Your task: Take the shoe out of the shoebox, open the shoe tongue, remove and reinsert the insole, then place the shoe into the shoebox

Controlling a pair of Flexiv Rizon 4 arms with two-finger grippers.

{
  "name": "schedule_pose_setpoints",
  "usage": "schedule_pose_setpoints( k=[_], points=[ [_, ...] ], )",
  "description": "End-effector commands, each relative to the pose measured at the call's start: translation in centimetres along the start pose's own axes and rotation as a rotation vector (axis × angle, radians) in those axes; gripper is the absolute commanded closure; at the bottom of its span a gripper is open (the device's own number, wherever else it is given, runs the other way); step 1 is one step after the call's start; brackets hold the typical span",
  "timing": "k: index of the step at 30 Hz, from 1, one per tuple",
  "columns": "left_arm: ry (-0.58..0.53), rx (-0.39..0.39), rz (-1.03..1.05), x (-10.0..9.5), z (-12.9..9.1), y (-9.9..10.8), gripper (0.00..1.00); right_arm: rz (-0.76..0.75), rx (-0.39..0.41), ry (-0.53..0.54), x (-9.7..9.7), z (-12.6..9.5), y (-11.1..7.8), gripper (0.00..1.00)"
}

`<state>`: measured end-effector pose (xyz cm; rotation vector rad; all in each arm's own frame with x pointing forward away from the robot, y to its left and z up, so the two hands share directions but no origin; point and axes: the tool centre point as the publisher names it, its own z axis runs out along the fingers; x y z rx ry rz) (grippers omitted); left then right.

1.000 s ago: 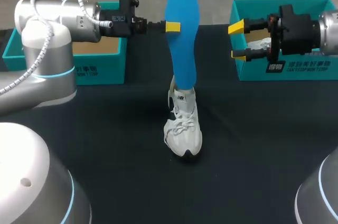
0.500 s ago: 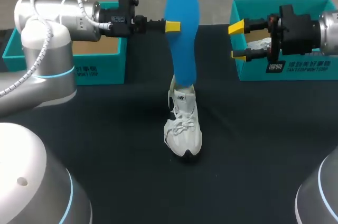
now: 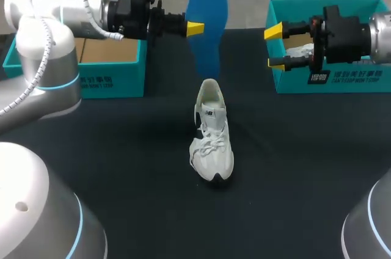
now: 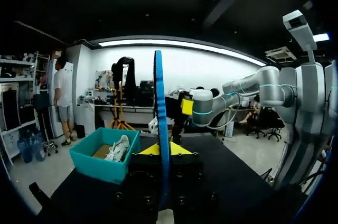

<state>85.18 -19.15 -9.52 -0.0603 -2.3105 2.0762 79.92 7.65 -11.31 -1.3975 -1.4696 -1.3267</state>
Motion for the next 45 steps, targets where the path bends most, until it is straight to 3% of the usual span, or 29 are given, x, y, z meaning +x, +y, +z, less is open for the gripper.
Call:
schedule_pose_setpoints(
  k=[1,9,11,16,17,20,35,37,43,45],
  points=[
    [-0.022,-0.022,0.079,0.5,0.0,-0.3,1.00,0.001,-0.002,-0.001,0.0,0.2,0.0,0.00],
    [-0.022,-0.022,0.079,0.5,0.0,-0.3,1.00,0.001,-0.002,-0.001,0.0,0.2,0.0,0.00],
    [-0.058,-0.074,0.256,0.3,-0.1,0.3,1.00,0.001,-0.002,-0.001,0.0,0.2,0.0,0.00],
    [-0.097,-0.078,0.553,-0.4,-0.5,0.6,1.00,0.001,-0.002,-0.001,0.0,0.2,0.0,0.00],
    [-0.089,-0.046,0.569,-0.5,-0.7,0.5,1.00,0.001,-0.002,-0.001,0.0,0.2,0.0,0.00],
    [-0.099,-0.076,0.727,-0.6,-0.8,0.3,1.00,0.001,-0.002,-0.001,0.0,0.2,0.0,0.00],
    [-0.099,-0.076,0.727,-0.6,-0.8,0.3,1.00,0.001,-0.002,-0.001,0.0,0.2,0.0,0.00],
    [-0.085,-0.065,0.951,-0.3,-1.0,0.7,1.00,0.001,-0.002,-0.001,0.0,0.2,0.0,0.00],
    [-0.242,0.012,1.208,-0.2,-1.0,0.8,1.00,0.001,-0.002,-0.001,0.0,0.2,0.0,0.00],
    [-0.323,-0.029,1.350,-0.2,-0.9,0.8,1.00,0.001,-0.002,-0.001,0.0,0.2,0.0,0.00]
  ],
)
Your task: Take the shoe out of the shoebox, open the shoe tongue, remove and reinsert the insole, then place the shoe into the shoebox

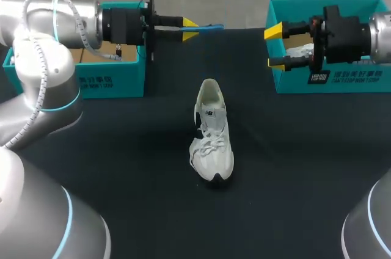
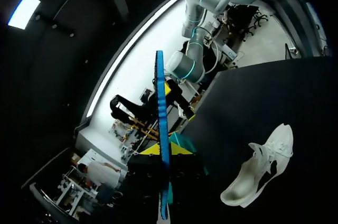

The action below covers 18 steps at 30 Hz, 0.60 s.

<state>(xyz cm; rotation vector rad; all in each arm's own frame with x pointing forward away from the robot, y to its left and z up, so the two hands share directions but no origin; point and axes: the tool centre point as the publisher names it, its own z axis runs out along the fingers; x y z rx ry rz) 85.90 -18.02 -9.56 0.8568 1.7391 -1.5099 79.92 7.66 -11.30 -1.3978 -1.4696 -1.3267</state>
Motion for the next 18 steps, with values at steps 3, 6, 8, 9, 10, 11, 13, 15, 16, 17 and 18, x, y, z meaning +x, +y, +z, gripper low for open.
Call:
schedule_pose_setpoints(
  k=[3,6,8,9,10,11,13,15,16,17,18],
  points=[
    [-0.245,-0.174,0.535,0.88,0.50,0.33,1.00,0.001,-0.002,-0.001,0.02,0.14,-0.02,0.00],
    [-0.245,-0.174,0.535,0.88,0.50,0.33,1.00,0.001,-0.002,-0.001,0.02,0.14,-0.02,0.00],
    [-0.245,-0.174,0.535,0.88,0.50,0.33,1.00,0.001,-0.002,-0.001,0.02,0.14,-0.02,0.00],
    [-0.245,-0.174,0.535,0.88,0.50,0.33,1.00,0.001,-0.002,-0.001,0.02,0.14,-0.02,0.00],
    [-0.245,-0.174,0.535,0.88,0.50,0.33,1.00,0.001,-0.002,-0.001,0.02,0.14,-0.02,0.00],
    [-0.245,-0.174,0.535,0.88,0.50,0.33,1.00,0.001,-0.002,-0.001,0.02,0.14,-0.02,0.00],
    [-0.245,-0.174,0.535,0.88,0.50,0.33,1.00,0.001,-0.002,-0.001,0.02,0.14,-0.02,0.00],
    [-0.245,-0.174,0.535,0.88,0.50,0.33,1.00,0.001,-0.002,-0.001,0.02,0.14,-0.02,0.00],
    [-0.245,-0.174,0.535,0.88,0.50,0.33,1.00,0.001,-0.002,-0.001,0.02,0.14,-0.02,0.00],
    [-0.245,-0.174,0.535,0.88,0.50,0.33,1.00,0.001,-0.002,-0.001,0.02,0.14,-0.02,0.00],
    [-0.245,-0.174,0.535,0.88,0.50,0.33,1.00,0.001,-0.002,-0.001,0.02,0.14,-0.02,0.00]
  ],
)
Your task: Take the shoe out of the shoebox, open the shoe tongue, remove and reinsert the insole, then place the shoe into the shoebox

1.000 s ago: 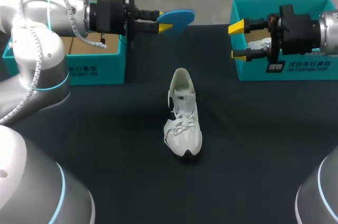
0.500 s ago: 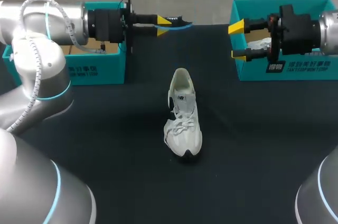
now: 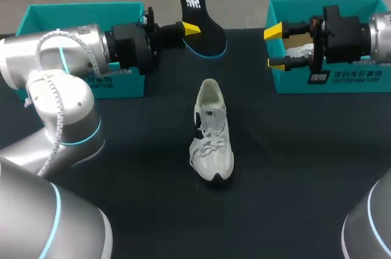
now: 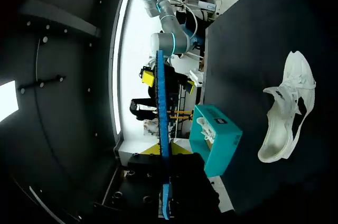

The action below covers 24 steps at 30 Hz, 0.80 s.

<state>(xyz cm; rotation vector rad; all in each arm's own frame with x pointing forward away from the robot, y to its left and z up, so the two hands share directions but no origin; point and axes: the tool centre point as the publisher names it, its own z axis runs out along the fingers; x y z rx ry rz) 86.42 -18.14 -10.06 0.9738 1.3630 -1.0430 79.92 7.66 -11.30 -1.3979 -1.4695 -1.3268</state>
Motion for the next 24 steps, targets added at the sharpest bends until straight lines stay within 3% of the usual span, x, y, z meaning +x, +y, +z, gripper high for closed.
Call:
schedule_pose_setpoints(
  k=[1,16,24],
  points=[
    [-0.077,-0.027,0.011,0.5,0.1,-0.7,1.00,0.001,-0.002,-0.001,0.0,0.1,0.0,0.00],
    [0.002,0.127,0.121,1.6,-0.1,-1.5,1.00,0.001,-0.002,-0.001,0.0,0.1,0.0,0.00],
    [-0.005,0.177,0.169,2.2,1.0,-2.1,1.00,-0.011,0.053,0.000,1.1,1.7,1.8,0.00]
  ],
)
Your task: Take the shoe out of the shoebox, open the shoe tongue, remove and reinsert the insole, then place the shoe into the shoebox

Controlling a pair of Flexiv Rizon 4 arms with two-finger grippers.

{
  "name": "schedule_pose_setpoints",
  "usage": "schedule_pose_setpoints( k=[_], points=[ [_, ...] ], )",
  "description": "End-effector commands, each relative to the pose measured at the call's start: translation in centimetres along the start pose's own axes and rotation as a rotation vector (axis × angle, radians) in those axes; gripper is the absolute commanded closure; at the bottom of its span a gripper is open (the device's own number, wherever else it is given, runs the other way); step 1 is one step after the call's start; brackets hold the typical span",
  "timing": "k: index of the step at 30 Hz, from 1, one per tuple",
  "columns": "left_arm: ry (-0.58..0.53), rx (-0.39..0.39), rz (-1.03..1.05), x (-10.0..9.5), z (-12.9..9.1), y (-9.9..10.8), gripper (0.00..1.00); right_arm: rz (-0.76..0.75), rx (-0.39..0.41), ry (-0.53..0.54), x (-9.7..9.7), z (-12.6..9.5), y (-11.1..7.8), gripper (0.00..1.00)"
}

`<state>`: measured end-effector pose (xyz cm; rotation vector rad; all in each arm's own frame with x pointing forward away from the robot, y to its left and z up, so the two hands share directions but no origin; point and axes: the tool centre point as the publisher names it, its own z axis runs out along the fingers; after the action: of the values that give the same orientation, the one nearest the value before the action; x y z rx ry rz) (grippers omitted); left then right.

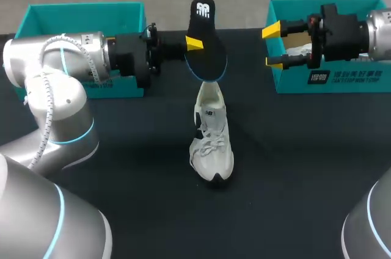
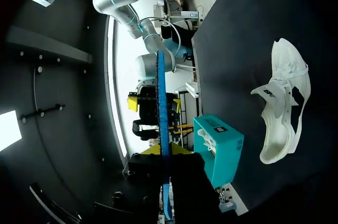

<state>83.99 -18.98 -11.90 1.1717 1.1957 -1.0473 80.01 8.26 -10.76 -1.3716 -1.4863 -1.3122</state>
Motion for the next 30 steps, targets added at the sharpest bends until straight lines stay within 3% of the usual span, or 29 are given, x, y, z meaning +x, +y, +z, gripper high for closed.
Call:
schedule_pose_setpoints(
  k=[1,11,19,22,25,30],
  points=[
    [0.007,0.024,0.031,0.3,1.0,0.4,1.00,-0.003,0.029,-0.006,0.5,1.5,1.8,0.00],
    [0.022,0.056,0.090,-0.5,2.7,0.3,1.00,-0.021,0.087,-0.010,1.9,4.2,2.5,0.00],
    [-0.014,0.025,0.101,-0.8,3.1,1.0,1.00,-0.002,0.141,-0.012,1.9,6.0,1.8,0.36],
    [-0.029,0.018,0.102,-0.9,3.2,1.2,1.00,0.008,0.158,-0.012,1.8,6.7,1.6,0.41],
    [-0.044,0.014,0.100,-1.0,3.3,1.3,1.00,0.009,0.168,-0.012,1.9,7.4,1.6,0.39],
    [-0.056,0.014,0.097,-1.0,3.6,1.3,1.00,0.006,0.178,-0.009,2.2,8.2,1.9,0.47]
  ],
)
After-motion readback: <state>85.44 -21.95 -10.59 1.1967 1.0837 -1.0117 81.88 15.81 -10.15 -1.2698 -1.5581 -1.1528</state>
